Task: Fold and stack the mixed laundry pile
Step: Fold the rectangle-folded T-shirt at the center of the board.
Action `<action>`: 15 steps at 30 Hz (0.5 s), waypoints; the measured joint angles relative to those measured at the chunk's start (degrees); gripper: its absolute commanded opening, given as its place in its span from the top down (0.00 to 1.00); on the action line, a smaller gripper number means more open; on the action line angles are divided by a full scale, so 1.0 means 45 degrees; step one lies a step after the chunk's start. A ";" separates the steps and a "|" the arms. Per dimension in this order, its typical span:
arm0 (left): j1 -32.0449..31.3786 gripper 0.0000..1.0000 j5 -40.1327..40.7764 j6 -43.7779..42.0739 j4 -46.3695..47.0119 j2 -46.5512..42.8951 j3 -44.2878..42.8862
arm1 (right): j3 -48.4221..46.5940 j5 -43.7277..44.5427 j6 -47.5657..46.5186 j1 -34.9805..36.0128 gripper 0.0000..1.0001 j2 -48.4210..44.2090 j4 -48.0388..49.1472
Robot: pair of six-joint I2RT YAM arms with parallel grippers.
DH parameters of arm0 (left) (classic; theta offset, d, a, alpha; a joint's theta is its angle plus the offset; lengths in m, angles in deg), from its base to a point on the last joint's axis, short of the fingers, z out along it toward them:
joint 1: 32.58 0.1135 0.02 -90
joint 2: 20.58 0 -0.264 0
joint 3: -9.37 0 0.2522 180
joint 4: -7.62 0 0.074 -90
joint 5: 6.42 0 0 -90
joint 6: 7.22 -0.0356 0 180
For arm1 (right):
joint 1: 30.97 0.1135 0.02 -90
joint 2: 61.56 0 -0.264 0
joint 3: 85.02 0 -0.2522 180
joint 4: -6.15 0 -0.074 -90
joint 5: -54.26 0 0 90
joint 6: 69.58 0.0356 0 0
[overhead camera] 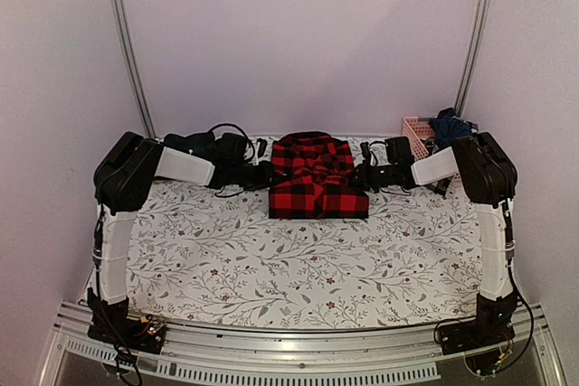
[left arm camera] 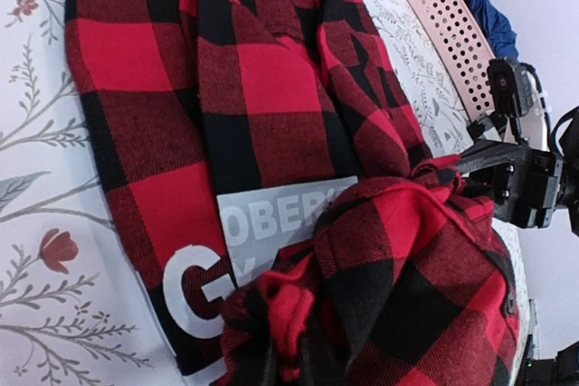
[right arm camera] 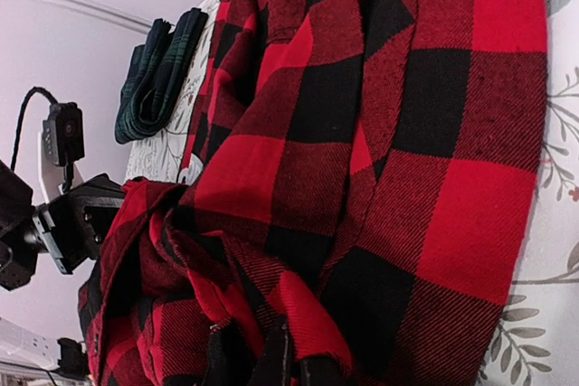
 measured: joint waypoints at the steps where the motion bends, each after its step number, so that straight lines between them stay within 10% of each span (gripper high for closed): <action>1: 0.0019 0.70 -0.0005 -0.0068 -0.0049 0.0000 -0.0097 | -0.0024 -0.0005 -0.0019 -0.0005 0.68 0.0000 -0.0015; 11: 0.0699 0.06 0.0578 -0.0631 -0.0675 -0.2030 0.1171 | 0.0680 -0.0204 -0.0136 -0.1083 0.31 -0.1773 -0.0797; 15: 0.0894 0.03 0.0792 -0.0981 -0.0835 -0.4342 0.1851 | 0.0835 -0.0389 -0.0860 -0.1579 0.56 -0.3730 -0.1175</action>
